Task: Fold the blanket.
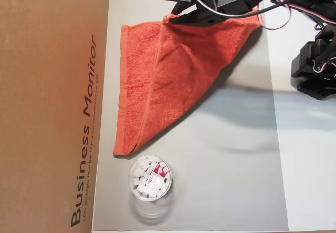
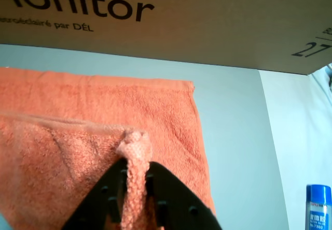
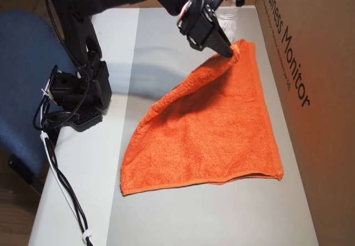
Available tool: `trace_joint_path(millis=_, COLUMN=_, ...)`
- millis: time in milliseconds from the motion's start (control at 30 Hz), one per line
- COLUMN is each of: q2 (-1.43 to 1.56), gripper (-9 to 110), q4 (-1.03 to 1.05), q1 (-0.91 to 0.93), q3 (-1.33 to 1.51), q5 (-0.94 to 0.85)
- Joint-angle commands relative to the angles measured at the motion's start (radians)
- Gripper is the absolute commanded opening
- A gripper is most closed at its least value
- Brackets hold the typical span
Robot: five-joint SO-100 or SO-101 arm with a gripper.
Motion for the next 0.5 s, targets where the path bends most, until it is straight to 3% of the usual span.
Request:
trace_joint_path(millis=0, q2=-0.048, gripper=0, q4=-0.021, q1=0.029, q3=-0.126, q5=-0.015)
trace_joint_path(millis=167, q2=-0.149, gripper=0, q4=-0.021, q1=0.094, q3=-0.215, q5=-0.114)
trace_joint_path(millis=467, q2=-0.313, gripper=0, q4=-0.086, q1=0.160, q3=-0.353, q5=-0.124)
